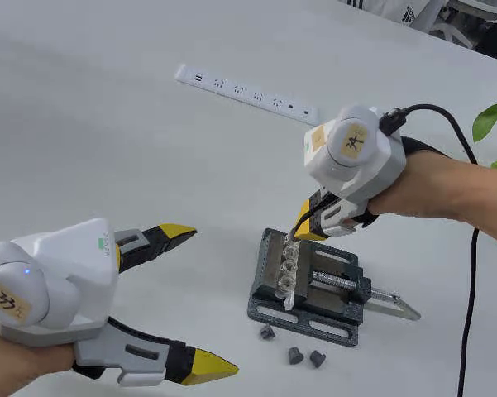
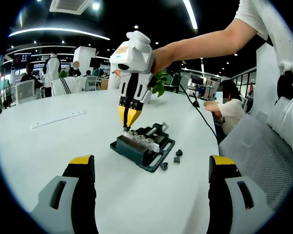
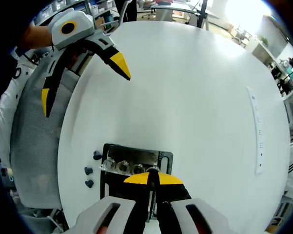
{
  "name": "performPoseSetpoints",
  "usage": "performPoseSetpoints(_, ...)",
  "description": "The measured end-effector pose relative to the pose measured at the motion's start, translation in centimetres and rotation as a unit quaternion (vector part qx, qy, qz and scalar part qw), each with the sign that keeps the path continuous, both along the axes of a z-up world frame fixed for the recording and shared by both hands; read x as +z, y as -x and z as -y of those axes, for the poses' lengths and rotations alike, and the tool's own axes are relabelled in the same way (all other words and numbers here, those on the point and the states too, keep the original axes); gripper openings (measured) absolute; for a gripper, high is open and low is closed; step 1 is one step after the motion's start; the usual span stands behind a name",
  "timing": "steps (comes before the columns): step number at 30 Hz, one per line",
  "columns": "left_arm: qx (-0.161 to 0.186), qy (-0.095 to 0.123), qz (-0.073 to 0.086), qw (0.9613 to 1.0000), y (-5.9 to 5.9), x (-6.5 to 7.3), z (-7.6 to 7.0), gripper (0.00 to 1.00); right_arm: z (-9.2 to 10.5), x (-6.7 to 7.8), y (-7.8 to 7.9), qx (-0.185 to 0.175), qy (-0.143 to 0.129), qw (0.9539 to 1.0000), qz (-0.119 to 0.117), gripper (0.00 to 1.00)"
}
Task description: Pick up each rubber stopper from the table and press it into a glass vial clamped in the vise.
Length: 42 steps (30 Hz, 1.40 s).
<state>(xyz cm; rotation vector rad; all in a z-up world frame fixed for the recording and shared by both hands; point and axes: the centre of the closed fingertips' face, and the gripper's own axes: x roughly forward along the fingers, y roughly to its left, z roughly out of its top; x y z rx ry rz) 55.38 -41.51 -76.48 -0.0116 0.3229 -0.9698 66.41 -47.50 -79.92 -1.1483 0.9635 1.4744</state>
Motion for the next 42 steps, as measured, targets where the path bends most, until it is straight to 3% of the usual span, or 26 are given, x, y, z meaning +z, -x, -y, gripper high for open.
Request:
performPoseSetpoints(12,0.005,0.002,0.001,1.0000,-0.26,0.14,-0.18,0.97,0.21,-0.08,0.07,0.015,0.008,0.9998,0.014,0.00)
performPoseSetpoints(26,0.013,0.005,0.001,0.9999,-0.54,0.35,-0.42,0.97,0.42,-0.35,-0.16,0.023,0.016,0.9995,0.012,0.00)
performPoseSetpoints(29,0.014,0.006,0.001,0.9999,-0.60,0.31,-0.44,0.97,0.46,-0.49,-0.04,0.040,0.024,0.9986,0.024,0.00)
performPoseSetpoints(37,0.015,0.006,0.002,0.9999,-0.83,0.44,-0.37,0.97,0.27,-0.38,0.11,0.044,0.026,0.9984,0.027,0.00)
performPoseSetpoints(42,0.015,0.007,0.006,0.9998,-0.97,0.64,-0.36,0.97,0.30,-0.53,0.23,0.057,0.027,0.9970,0.045,0.00)
